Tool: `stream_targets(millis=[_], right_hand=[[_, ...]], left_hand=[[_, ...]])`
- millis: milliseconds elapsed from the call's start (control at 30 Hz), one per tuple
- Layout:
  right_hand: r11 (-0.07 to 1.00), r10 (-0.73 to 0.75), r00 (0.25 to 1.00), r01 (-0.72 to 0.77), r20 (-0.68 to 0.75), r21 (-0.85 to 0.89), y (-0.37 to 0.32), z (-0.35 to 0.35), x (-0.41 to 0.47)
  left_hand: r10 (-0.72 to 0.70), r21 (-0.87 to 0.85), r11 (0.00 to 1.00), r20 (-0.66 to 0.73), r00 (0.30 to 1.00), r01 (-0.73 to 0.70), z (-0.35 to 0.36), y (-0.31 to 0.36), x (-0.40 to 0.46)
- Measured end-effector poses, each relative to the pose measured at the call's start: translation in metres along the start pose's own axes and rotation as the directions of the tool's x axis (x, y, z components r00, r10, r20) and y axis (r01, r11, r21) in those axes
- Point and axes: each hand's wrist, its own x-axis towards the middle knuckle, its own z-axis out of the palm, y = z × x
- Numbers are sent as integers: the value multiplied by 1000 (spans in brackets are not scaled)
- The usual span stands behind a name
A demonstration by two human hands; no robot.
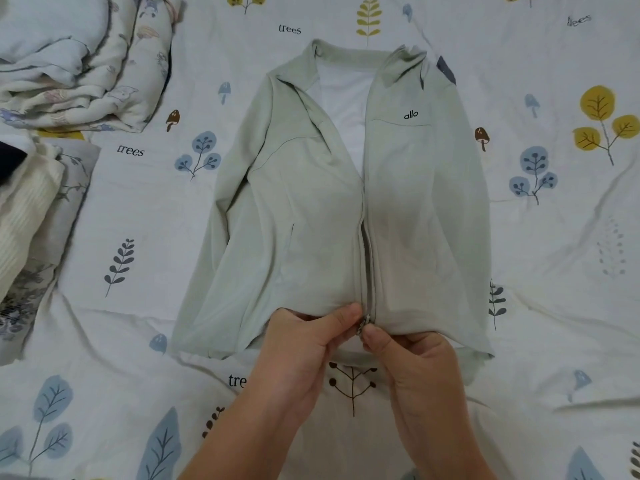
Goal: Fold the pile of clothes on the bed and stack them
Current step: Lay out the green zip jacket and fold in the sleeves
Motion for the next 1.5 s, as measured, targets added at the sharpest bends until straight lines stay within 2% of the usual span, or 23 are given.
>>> stream_targets(millis=[133,200,333,433,500,600,667,867,967,1033,1100,1133,1167,1200,1233,1267,1300,1333,1367,1500], right_hand=[[1000,6,999,-6,-49,3,-1,0,1],[1000,14,998,-15,-61,-10,-3,-1,2],[991,100,995,-98,-20,86,-3,0,2],[955,202,979,-202,22,217,-1,-3,4],[953,248,968,-251,36,171,-1,-6,7],[974,227,974,-227,1,-18,0,-10,12],[974,223,975,-224,-27,-35,2,-11,15],[918,372,927,-360,-44,168,15,-18,12],[900,388,918,-360,-76,248,21,-19,10],[937,324,941,-304,-100,175,20,-18,8],[975,197,976,-205,-90,-91,19,-17,6],[940,110,990,-133,-92,-314,20,-16,4],[838,-1,995,-55,-103,-542,21,-18,3],[662,-137,984,4,-116,-750,22,-20,3],[434,-304,949,62,-81,-899,22,-21,4],[229,-432,901,153,40,-961,23,-23,6],[61,-509,837,269,202,-961,22,-26,9],[-54,-539,771,370,338,-928,23,-27,13],[-121,-533,724,447,438,-886,23,-30,17],[-201,-480,632,597,609,-777,16,-33,29]], left_hand=[[61,292,955,-1,998,-58,-5,-1,4],[56,369,928,19,998,-59,-8,-1,6],[0,407,913,94,996,-38,-14,1,12],[-95,391,920,152,984,28,-18,-1,18],[-139,355,932,167,976,72,-20,-5,20],[-139,270,958,139,980,98,-23,-15,21],[-128,223,970,127,984,97,-22,-22,20],[-76,404,914,118,990,22,-26,-28,21],[-91,423,905,123,988,31,-27,-29,21],[-113,365,929,129,985,59,-27,-32,22],[-147,292,951,153,977,98,-28,-34,23],[-162,251,961,160,974,118,-27,-34,23],[-172,208,968,157,972,138,-27,-34,23],[-183,170,973,149,972,157,-26,-34,23],[-191,150,974,140,972,170,-26,-35,23],[-198,140,974,131,971,180,-25,-36,23],[-204,138,973,123,971,187,-25,-36,23],[-207,137,972,122,971,190,-26,-37,22],[-209,141,971,127,970,191,-26,-37,22],[-213,152,970,142,967,191,-28,-36,21]])
